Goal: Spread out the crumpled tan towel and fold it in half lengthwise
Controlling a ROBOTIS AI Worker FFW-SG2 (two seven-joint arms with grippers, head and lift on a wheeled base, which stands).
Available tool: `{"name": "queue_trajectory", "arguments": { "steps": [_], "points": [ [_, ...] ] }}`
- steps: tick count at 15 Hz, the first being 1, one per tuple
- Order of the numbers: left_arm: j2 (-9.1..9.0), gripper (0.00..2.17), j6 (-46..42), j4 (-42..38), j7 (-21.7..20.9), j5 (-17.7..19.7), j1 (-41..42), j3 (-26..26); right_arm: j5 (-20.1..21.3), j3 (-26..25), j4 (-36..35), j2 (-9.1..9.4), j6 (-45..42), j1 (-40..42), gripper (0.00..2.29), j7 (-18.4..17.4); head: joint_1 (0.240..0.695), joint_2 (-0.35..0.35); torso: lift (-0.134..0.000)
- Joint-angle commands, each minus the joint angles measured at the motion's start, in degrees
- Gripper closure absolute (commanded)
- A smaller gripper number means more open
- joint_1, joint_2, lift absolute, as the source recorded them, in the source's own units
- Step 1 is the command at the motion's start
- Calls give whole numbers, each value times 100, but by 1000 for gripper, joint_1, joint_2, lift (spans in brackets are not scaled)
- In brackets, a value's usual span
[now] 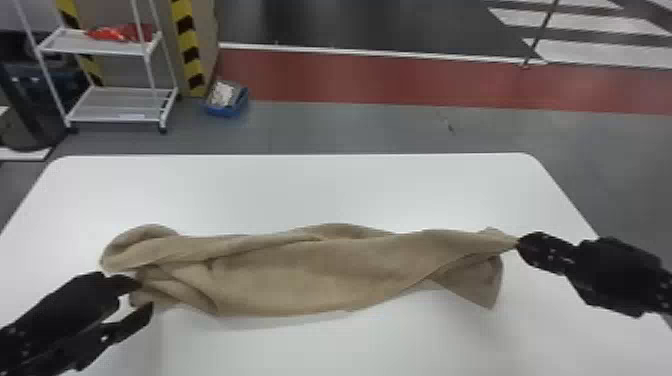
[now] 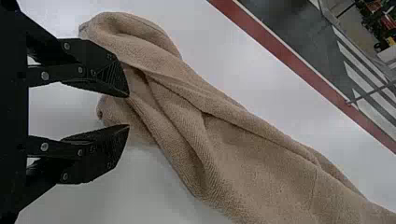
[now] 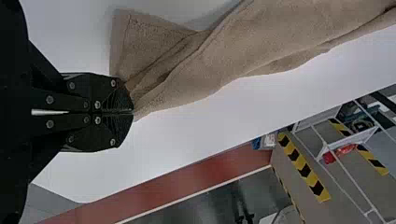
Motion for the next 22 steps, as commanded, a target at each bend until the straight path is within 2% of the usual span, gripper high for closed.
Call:
{"name": "queue_trajectory", "arguments": {
  "steps": [1, 3, 4, 5, 13, 14, 15, 18, 20, 21, 22],
  "points": [
    [32, 782, -17, 24, -2, -9, -7, 1, 0, -1, -18, 12, 18, 0, 1322, 0, 695, -112, -124],
    [49, 741, 0, -73, -89, -9, 37, 45, 0, -19, -35, 3, 36, 0, 1322, 0, 695, -111, -124],
    [76, 583, 0, -99, -142, -18, 63, 45, 0, -19, -35, 12, 53, 0, 1322, 0, 695, -111, -124],
    [84, 566, 0, -99, -213, -80, 63, 45, 0, -19, -35, 12, 71, -9, 1322, 0, 695, -111, -124],
    [163, 583, -105, 252, -98, -396, -122, -78, 0, -10, -44, 65, 106, -44, 1322, 9, 695, -101, -124],
    [181, 633, -105, 296, -19, -493, -122, -113, 0, -19, -44, 65, 124, -44, 1322, 9, 695, -97, -124],
    [181, 819, -105, 305, 7, -493, -122, -113, 0, -19, -44, 65, 141, -44, 1322, 9, 695, -96, -124],
    [190, 947, -105, 252, -37, -466, -104, -105, 0, -19, -53, 82, 141, -44, 1322, 9, 695, -94, -124],
    [190, 1629, -105, 226, 25, -431, -86, -105, 0, -10, -53, 91, 141, -44, 1318, 9, 695, -96, -124],
    [190, 1740, -87, 235, 69, -431, -86, -96, 9, -1, -62, 91, 141, -44, 1322, 18, 695, -96, -124],
    [190, 1740, -87, 217, 69, -431, -86, -96, 9, -1, -71, 91, 159, -44, 1318, 18, 695, -95, -124]
  ]
}}
